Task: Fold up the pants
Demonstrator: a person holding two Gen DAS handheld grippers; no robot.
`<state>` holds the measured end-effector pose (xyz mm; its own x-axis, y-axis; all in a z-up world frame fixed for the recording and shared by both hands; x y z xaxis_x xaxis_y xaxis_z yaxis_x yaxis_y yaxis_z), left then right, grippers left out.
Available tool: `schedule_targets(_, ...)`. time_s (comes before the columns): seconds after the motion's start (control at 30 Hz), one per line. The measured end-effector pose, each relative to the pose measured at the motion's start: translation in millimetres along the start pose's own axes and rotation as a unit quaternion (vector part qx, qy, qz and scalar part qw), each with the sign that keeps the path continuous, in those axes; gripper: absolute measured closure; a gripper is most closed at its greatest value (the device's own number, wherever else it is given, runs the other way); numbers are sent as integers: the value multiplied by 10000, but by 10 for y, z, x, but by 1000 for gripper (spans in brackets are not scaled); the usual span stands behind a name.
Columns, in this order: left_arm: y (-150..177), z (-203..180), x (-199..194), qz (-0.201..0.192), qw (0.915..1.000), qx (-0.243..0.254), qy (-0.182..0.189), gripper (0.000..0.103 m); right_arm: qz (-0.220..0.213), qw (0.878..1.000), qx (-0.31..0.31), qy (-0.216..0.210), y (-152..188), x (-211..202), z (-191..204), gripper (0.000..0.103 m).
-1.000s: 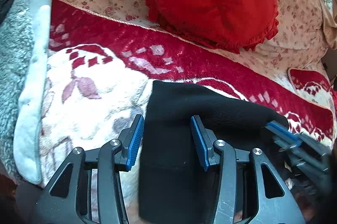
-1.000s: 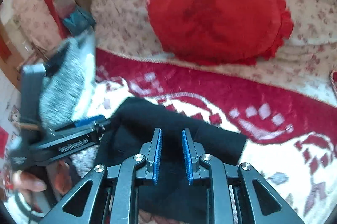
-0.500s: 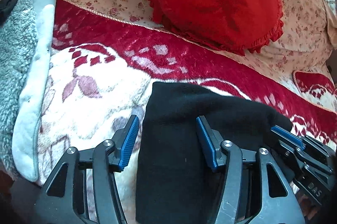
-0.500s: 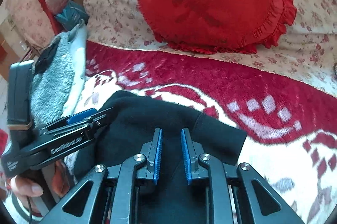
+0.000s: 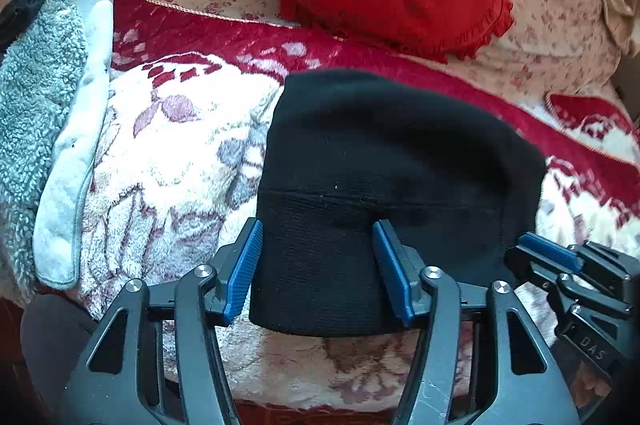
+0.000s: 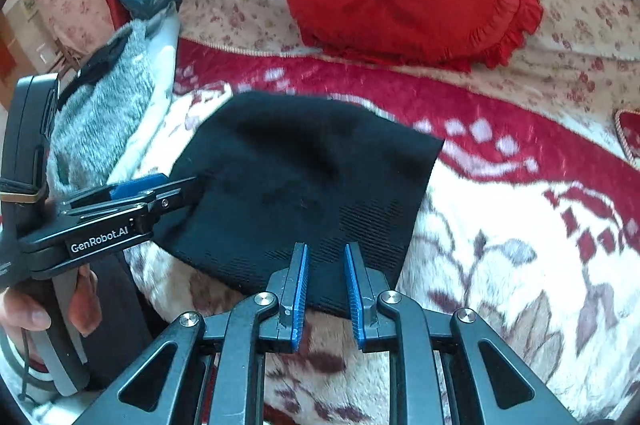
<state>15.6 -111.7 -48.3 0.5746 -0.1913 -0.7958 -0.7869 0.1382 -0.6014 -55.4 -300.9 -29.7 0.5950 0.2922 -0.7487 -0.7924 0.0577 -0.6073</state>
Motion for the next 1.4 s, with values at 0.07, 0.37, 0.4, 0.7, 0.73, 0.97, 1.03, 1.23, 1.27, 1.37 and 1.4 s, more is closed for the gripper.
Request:
schedule_targets(0.07,16,-10,9,-32,10000,-13,-22,42,-70,10000,37,10,41,14,-12,86)
schedule_targets(0.37,-4,30,-22,20,9999,-114,37,41,-39,10000,74,-1,-95,-105,38,85)
schedule_targets(0.4,-8,39,-28,36,9999,-133,45,41,-82,9999,93,-10,-120,-124,29,85)
schedule_targets(0.7,-69,151,-85,17,9997,-249,35,41,-136,9995,286,-48,-208,-88,5,84)
schedule_targets(0.73,-80,174,-84,23,9996,-285,54,41,-113,9995,285,-37,-199,-79,-9,84)
schedule_targets(0.97,-141,305,-21,130,9986,-490,141,41,-300,9955,892,75,-225,-109,-310,59)
schedule_targets(1.03,-153,311,-17,135,9985,-501,156,41,-247,9951,959,60,-219,-76,-354,57)
schedule_targets(1.23,-170,360,40,201,9970,-641,373,31,-192,9930,1166,-34,-171,52,-439,53)
schedule_targets(1.27,-172,389,63,217,9961,-725,448,30,-196,9926,1196,-84,-169,71,-446,51)
schedule_targets(1.37,-172,435,119,302,9936,-890,626,28,-152,9911,1308,-204,-162,152,-487,46)
schedule_targets(1.4,-172,441,133,307,9932,-905,660,28,-150,9900,1383,-224,-165,171,-515,42)
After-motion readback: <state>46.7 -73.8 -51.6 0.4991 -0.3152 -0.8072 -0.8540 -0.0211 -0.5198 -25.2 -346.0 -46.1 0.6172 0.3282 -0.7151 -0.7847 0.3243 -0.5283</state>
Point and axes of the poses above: each gripper's, at about its wrist camera, not at the fingertips, and x roughly the way its jaws point, z to its left, y to its underside, the point moved 4 cm from there along x, roughly the way its jaws point, and after that the axes turned 8 degrees about -z, right-handed, at the moved point
